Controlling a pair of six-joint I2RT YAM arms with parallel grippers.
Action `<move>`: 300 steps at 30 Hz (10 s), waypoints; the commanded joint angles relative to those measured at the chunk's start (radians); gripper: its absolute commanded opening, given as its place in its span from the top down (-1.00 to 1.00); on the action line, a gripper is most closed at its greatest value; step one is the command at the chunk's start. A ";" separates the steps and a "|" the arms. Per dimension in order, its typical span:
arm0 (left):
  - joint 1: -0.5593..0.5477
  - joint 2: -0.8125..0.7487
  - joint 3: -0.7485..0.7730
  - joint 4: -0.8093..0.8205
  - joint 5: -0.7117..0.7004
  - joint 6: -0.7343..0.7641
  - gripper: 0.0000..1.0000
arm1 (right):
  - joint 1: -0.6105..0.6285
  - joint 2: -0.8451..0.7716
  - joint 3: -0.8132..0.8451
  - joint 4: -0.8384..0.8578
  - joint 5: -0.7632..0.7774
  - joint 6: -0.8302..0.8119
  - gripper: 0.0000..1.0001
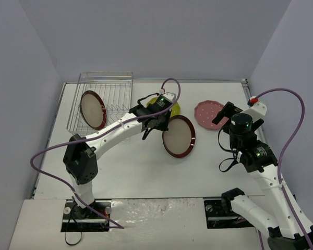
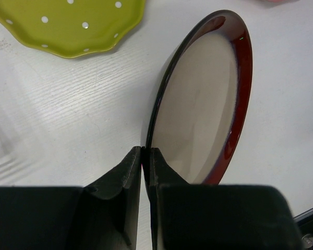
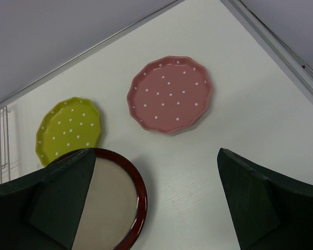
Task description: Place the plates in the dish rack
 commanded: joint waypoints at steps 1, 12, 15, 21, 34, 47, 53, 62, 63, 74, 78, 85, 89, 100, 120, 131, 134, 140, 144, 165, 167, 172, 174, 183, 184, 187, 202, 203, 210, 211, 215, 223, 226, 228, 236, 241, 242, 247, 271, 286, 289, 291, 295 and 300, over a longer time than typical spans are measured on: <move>0.030 -0.145 0.098 0.071 -0.009 0.004 1.00 | -0.004 0.015 0.004 0.079 0.007 0.007 -1.00; 0.175 -0.149 0.256 -0.036 0.021 0.049 1.00 | -0.004 0.022 -0.005 0.091 -0.003 0.009 -1.00; 0.217 -0.141 0.331 -0.085 0.021 0.058 1.00 | -0.004 0.023 -0.009 0.093 -0.004 0.008 -1.00; 0.332 -0.161 0.391 -0.125 0.024 0.061 1.00 | -0.004 0.028 -0.018 0.101 -0.009 0.006 -1.00; 0.540 -0.204 0.433 -0.174 0.015 0.076 1.00 | -0.003 0.043 -0.034 0.122 -0.033 0.008 -1.00; 0.661 -0.215 0.440 -0.212 -0.053 0.116 1.00 | -0.004 0.049 -0.043 0.128 -0.041 0.004 -1.00; 0.688 -0.220 0.436 -0.225 -0.130 0.146 1.00 | -0.004 0.048 -0.047 0.132 -0.046 0.004 -1.00; 0.712 -0.221 0.425 -0.221 -0.190 0.181 1.00 | -0.004 0.054 -0.049 0.137 -0.054 0.002 -1.00; 0.712 -0.220 0.425 -0.222 -0.203 0.186 1.00 | -0.004 0.055 -0.049 0.138 -0.054 0.001 -1.00; 0.726 -0.210 0.404 -0.198 -0.268 0.228 1.00 | -0.004 0.062 -0.053 0.149 -0.066 0.002 -1.00; 0.725 -0.202 0.401 -0.190 -0.303 0.245 1.00 | -0.003 0.060 -0.058 0.152 -0.066 0.004 -1.00; 0.725 -0.194 0.374 -0.166 -0.342 0.266 1.00 | -0.003 0.059 -0.069 0.158 -0.071 0.006 -1.00; 0.725 -0.191 0.361 -0.151 -0.352 0.270 1.00 | -0.004 0.059 -0.076 0.163 -0.075 0.006 -1.00; 0.725 -0.182 0.330 -0.115 -0.394 0.293 1.00 | -0.004 0.054 -0.094 0.174 -0.086 0.010 -1.00; 0.721 -0.174 0.228 -0.005 -0.474 0.362 1.00 | -0.003 0.046 -0.122 0.191 -0.096 0.016 -1.00; 0.712 -0.179 0.183 0.038 -0.498 0.394 1.00 | -0.004 0.039 -0.126 0.193 -0.095 0.018 -1.00; 0.708 -0.180 0.173 0.048 -0.503 0.404 1.00 | -0.004 0.037 -0.127 0.195 -0.097 0.019 -1.00; 0.685 -0.187 0.148 0.075 -0.540 0.436 1.00 | -0.004 0.035 -0.129 0.194 -0.098 0.019 -1.00; 0.674 -0.186 0.143 0.082 -0.555 0.448 1.00 | -0.004 0.031 -0.129 0.195 -0.098 0.019 -1.00; 0.617 -0.184 0.080 0.157 -0.655 0.562 1.00 | -0.003 0.019 -0.128 0.194 -0.101 0.021 -1.00; 0.612 -0.183 0.071 0.166 -0.673 0.576 1.00 | -0.004 0.019 -0.129 0.194 -0.101 0.022 -1.00; 0.603 -0.184 0.054 0.189 -0.714 0.611 1.00 | -0.004 0.017 -0.131 0.193 -0.107 0.024 -1.00; 0.600 -0.185 0.048 0.197 -0.728 0.621 1.00 | -0.004 0.017 -0.132 0.193 -0.107 0.022 -1.00; 0.585 -0.187 0.008 0.258 -0.798 0.685 1.00 | -0.004 0.016 -0.131 0.192 -0.111 0.024 -1.00; 0.584 -0.187 0.006 0.259 -0.798 0.688 1.00 | -0.004 0.017 -0.132 0.192 -0.112 0.024 -1.00; 0.579 -0.189 -0.013 0.285 -0.816 0.702 1.00 | -0.003 0.016 -0.132 0.194 -0.112 0.027 -1.00; 0.562 -0.188 -0.065 0.361 -0.874 0.769 1.00 | -0.003 0.011 -0.139 0.192 -0.118 0.032 -1.00; 0.562 -0.187 -0.064 0.360 -0.875 0.768 1.00 | -0.003 0.011 -0.140 0.193 -0.118 0.031 -1.00; 0.562 -0.178 -0.062 0.348 -0.885 0.762 1.00 | -0.003 0.015 -0.143 0.194 -0.118 0.031 -1.00; 0.562 -0.177 -0.064 0.351 -0.889 0.763 1.00 | -0.003 0.017 -0.142 0.194 -0.118 0.032 -1.00; 0.564 -0.173 -0.073 0.375 -0.906 0.773 1.00 | -0.003 0.020 -0.140 0.194 -0.118 0.033 -1.00; 0.565 -0.185 -0.100 0.419 -0.921 0.799 1.00 | -0.003 0.025 -0.141 0.196 -0.120 0.033 -1.00; 0.568 -0.190 -0.097 0.412 -0.916 0.791 1.00 | -0.003 0.027 -0.140 0.197 -0.121 0.033 -1.00; 0.568 -0.190 -0.097 0.412 -0.917 0.794 1.00 | -0.002 0.028 -0.143 0.198 -0.121 0.033 -1.00; 0.568 -0.206 -0.094 0.416 -0.907 0.784 1.00 | -0.003 0.029 -0.142 0.200 -0.119 0.030 -1.00; 0.568 -0.229 -0.077 0.378 -0.861 0.738 1.00 | -0.003 0.033 -0.142 0.201 -0.120 0.030 -1.00; 0.568 -0.234 -0.074 0.370 -0.851 0.729 1.00 | -0.003 0.033 -0.142 0.201 -0.120 0.031 -1.00; 0.568 -0.253 -0.068 0.354 -0.833 0.714 1.00 | -0.003 0.035 -0.144 0.204 -0.121 0.033 -1.00; 0.547 -0.277 -0.109 0.403 -0.804 0.752 1.00 | -0.003 0.033 -0.160 0.212 -0.123 0.038 -1.00; 0.524 -0.267 -0.148 0.433 -0.808 0.793 1.00 | -0.003 0.021 -0.172 0.215 -0.123 0.041 -1.00; 0.519 -0.259 -0.147 0.429 -0.810 0.794 1.00 | -0.003 0.019 -0.175 0.216 -0.124 0.042 -1.00; 0.512 -0.254 -0.149 0.429 -0.813 0.796 1.00 | -0.003 0.019 -0.175 0.215 -0.123 0.045 -1.00; 0.501 -0.240 -0.151 0.430 -0.821 0.802 1.00 | -0.002 0.016 -0.178 0.217 -0.123 0.044 -1.00; 0.493 -0.225 -0.159 0.425 -0.826 0.800 1.00 | -0.003 0.010 -0.182 0.217 -0.123 0.044 -1.00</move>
